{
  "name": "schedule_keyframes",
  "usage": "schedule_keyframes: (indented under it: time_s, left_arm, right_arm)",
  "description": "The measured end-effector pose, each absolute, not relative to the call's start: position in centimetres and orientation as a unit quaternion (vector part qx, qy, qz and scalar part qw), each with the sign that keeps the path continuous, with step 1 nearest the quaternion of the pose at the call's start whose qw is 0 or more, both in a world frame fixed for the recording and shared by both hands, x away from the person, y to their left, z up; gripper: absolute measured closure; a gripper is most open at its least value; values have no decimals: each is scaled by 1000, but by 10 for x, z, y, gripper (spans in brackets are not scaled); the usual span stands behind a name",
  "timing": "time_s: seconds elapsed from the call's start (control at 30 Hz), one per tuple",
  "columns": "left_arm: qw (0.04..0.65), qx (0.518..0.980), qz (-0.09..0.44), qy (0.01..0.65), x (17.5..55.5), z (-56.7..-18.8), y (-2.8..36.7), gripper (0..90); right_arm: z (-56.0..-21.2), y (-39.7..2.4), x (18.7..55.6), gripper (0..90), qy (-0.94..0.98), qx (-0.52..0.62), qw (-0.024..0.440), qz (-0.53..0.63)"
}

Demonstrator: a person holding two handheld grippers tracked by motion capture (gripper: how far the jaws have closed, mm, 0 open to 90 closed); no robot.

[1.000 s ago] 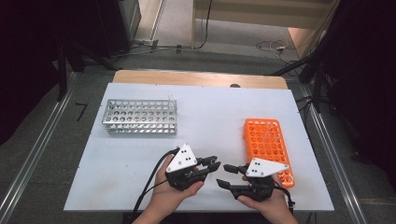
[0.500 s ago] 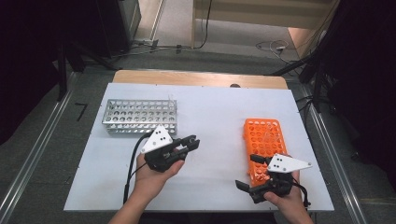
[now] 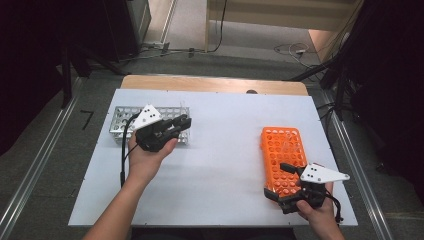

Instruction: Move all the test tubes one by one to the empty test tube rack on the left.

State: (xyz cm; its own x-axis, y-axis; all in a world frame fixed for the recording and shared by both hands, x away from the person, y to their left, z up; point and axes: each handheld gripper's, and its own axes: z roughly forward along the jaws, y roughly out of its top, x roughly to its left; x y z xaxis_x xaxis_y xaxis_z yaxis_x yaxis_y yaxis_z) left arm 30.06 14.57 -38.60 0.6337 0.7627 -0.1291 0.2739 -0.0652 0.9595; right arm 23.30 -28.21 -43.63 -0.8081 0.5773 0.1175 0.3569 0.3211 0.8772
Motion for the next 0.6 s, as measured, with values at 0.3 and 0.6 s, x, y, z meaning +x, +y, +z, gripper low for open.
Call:
schedule_keyframes:
  time_s: [0.3, 0.6]
  left_arm:
    - [563, 688, 230, 395, 334, -386, 160, 765]
    - [557, 674, 251, 416, 363, -388, 170, 765]
  right_arm:
    - [-437, -290, 236, 0, 801, 302, 115, 504]
    - [-438, -295, 237, 0, 799, 308, 120, 502]
